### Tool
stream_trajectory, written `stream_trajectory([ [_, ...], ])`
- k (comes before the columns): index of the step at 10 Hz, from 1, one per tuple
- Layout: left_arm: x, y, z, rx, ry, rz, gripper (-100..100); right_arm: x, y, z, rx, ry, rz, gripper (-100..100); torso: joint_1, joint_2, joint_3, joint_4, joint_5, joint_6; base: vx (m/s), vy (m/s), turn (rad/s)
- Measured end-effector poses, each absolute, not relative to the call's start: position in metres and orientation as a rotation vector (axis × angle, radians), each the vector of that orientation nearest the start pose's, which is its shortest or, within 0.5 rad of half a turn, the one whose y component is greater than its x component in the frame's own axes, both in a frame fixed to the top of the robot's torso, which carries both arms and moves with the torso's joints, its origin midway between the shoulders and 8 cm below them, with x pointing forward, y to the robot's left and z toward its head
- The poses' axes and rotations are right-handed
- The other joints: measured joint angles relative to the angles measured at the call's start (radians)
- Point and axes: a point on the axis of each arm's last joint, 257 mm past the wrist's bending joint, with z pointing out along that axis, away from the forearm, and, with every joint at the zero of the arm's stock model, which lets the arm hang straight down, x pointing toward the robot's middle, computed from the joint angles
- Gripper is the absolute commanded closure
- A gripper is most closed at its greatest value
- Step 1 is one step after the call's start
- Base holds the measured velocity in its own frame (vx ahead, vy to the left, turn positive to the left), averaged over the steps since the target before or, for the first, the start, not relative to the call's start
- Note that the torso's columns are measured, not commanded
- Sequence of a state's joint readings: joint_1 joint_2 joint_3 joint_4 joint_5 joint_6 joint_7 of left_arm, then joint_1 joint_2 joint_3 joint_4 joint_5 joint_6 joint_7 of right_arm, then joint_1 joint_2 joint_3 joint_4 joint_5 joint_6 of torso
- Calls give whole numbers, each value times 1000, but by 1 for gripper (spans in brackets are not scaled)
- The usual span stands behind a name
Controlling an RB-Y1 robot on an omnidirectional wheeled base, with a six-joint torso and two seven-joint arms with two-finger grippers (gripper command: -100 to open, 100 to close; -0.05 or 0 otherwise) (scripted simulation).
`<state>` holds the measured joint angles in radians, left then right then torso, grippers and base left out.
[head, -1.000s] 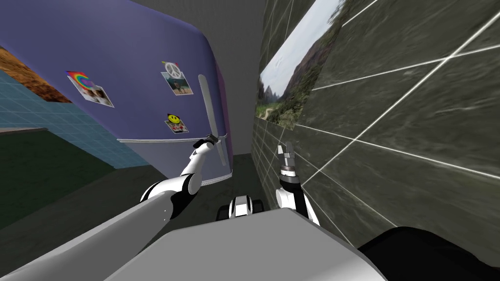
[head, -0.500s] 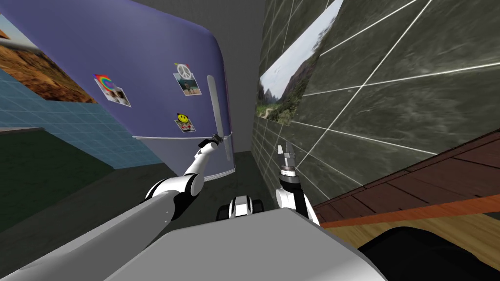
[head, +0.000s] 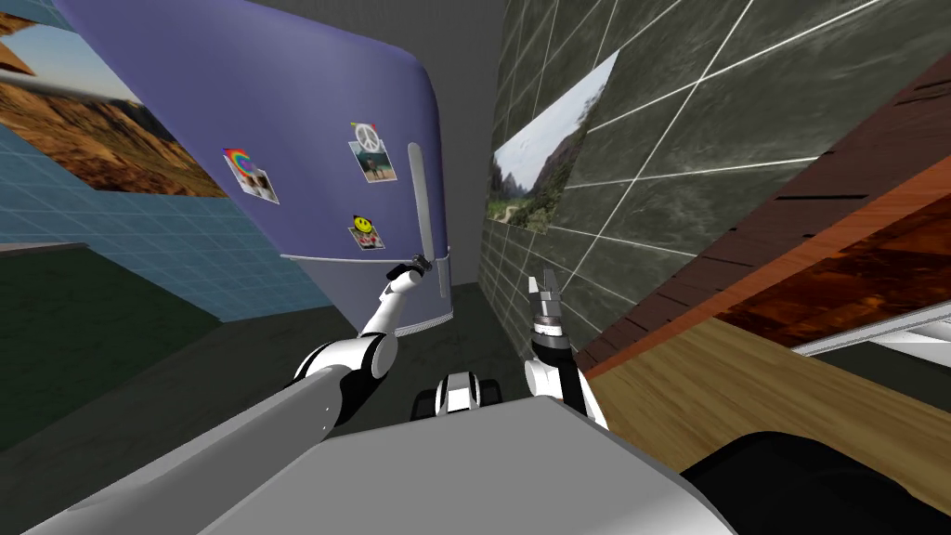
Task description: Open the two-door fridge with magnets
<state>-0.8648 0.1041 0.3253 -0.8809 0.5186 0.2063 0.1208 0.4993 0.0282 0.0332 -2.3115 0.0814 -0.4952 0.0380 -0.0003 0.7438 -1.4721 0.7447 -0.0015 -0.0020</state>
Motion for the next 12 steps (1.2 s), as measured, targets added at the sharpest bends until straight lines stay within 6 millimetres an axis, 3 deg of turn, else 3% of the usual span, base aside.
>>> stream_trajectory([
  [2, 739, 193, -89, -1716, 918, -1733, 100, 341, -261, 37, 595, 626, 1254, 0, 1, -1, -1, 0, 0, 1, -228, 219, -102],
  [4, 740, 170, -79, -1695, 953, -1767, 100, 341, -261, 37, 595, 626, 1253, 0, -2, 8, 5, 1, 0, 6, -287, 220, -86],
  [6, 735, 157, -92, -1713, 980, -1762, 100, 341, -261, 37, 595, 626, 1254, 0, -11, -6, -3, 1, -3, 3, -108, 96, 3],
  [7, 733, 154, -92, -1713, 990, -1769, 100, 341, -261, 37, 595, 626, 1254, 0, -5, -5, -3, 0, -2, 3, -102, 141, -7],
  [12, 728, 113, -81, -1673, 1076, -1840, 100, 341, -261, 37, 595, 626, 1253, 0, 8, 5, 3, 6, 3, -7, -107, 157, -14],
])
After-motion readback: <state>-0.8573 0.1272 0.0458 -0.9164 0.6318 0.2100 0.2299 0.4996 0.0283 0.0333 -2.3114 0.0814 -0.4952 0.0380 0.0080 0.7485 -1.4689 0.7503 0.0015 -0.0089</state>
